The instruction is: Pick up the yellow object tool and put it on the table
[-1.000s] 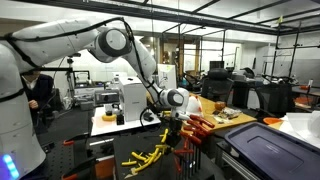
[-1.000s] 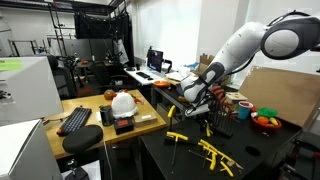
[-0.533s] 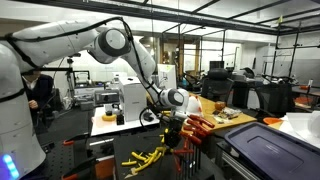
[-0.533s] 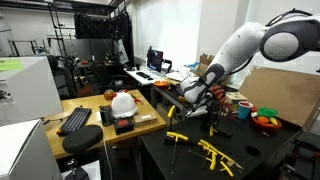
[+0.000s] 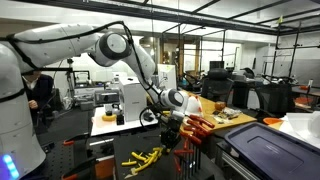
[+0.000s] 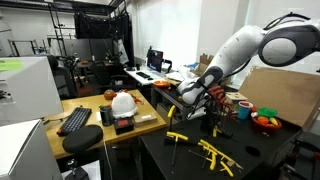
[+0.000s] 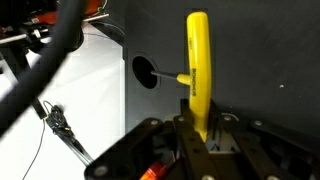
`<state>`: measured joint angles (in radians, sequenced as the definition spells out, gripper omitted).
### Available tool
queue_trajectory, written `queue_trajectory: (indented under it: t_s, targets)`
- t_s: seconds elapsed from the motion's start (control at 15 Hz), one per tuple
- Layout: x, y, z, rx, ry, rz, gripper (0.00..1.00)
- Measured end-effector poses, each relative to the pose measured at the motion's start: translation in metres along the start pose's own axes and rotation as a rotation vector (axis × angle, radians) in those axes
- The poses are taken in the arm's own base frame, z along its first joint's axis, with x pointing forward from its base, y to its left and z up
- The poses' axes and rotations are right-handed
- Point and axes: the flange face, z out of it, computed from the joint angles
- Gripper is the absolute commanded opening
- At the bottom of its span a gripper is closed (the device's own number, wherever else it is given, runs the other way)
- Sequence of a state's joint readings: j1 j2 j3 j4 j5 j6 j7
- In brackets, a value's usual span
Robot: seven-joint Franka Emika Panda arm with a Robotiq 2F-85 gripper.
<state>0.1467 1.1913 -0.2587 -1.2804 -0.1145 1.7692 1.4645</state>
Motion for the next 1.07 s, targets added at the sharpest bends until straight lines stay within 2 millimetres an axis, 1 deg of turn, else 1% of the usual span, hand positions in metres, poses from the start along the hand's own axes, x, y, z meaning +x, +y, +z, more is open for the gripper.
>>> queue_trajectory:
  t_s: [0.6,0.93,1.0,1.07]
  targets:
    - [-0.014,-0.010,-0.005,0.019,-0.020,-0.055,0.05]
    - [-0.015,-0.011,-0.004,0.019,-0.027,-0.077,0.05]
    - [-0.015,-0.011,-0.004,0.016,-0.027,-0.081,0.10]
    - [-0.015,-0.011,-0.004,0.014,-0.027,-0.090,0.44]
